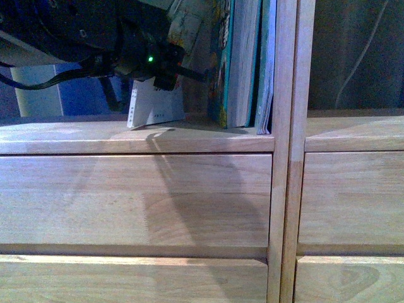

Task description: Organize books on shelf

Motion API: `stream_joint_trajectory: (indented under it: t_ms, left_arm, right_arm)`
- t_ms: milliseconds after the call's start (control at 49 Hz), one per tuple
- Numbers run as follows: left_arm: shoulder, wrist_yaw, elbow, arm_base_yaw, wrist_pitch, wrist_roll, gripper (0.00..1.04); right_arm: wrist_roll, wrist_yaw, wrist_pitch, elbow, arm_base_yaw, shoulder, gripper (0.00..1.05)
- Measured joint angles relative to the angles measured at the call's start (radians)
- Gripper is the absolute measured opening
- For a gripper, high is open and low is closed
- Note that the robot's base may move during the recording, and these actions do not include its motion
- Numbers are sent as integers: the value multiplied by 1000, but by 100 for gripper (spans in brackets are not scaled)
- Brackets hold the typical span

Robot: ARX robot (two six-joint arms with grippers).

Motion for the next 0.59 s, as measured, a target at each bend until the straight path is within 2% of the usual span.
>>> stream_joint_trajectory:
  t_ms: [286,592]
  left_arm:
    - [102,-83,111,-44,14,24,19]
    - [123,-114,143,-68,11,28,19]
  right_arm:
    - [0,0,0,0,0,0,98]
    - [0,0,0,0,0,0,98]
